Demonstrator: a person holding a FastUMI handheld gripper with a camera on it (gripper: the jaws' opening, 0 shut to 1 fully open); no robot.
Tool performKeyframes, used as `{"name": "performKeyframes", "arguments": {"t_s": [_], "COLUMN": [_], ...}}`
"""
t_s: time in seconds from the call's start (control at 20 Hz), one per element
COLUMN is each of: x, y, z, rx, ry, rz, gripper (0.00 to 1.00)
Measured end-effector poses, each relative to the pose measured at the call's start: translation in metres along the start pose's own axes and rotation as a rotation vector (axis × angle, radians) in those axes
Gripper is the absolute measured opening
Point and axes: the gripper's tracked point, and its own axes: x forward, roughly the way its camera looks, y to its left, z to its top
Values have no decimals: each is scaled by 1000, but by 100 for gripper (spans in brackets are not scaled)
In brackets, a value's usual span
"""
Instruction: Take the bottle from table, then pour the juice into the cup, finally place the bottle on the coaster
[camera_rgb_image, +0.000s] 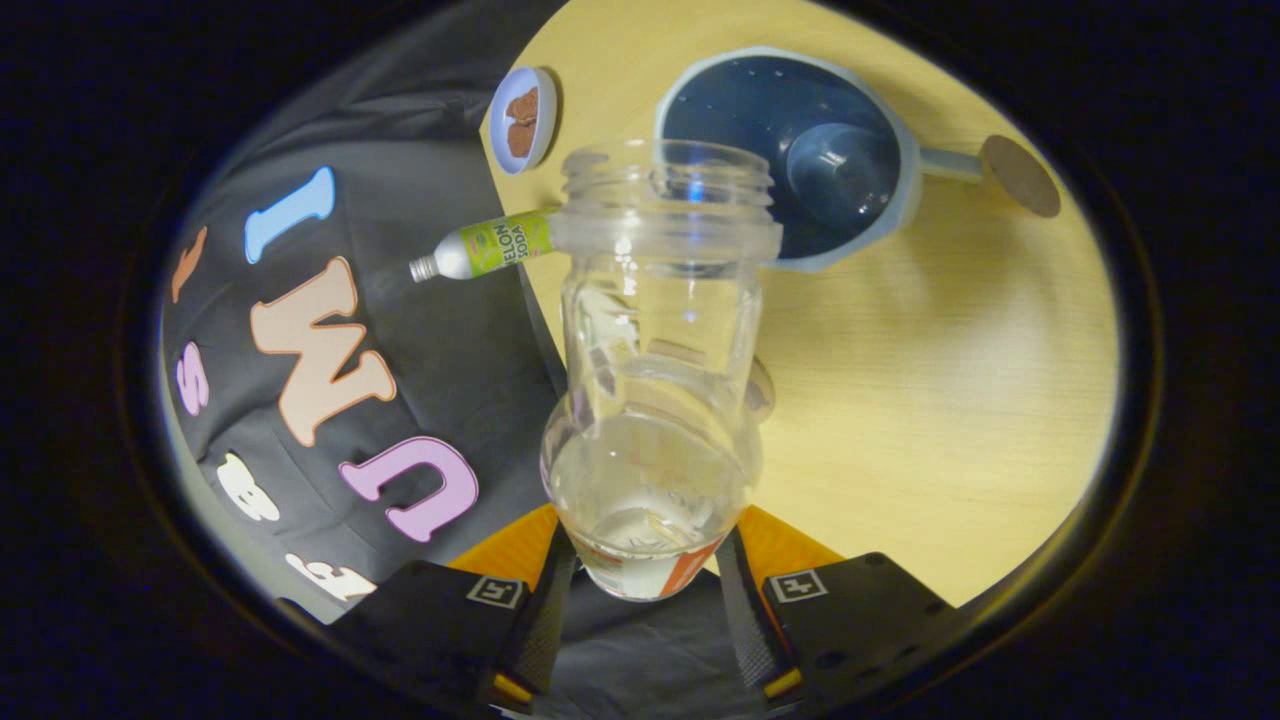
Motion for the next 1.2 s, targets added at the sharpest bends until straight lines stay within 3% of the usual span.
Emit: {"name": "performKeyframes", "arguments": {"t_s": [1.2], "x": [-9], "y": [5], "z": [-10], "rx": [67], "ry": [22], "rz": [16], "gripper": [74]}}
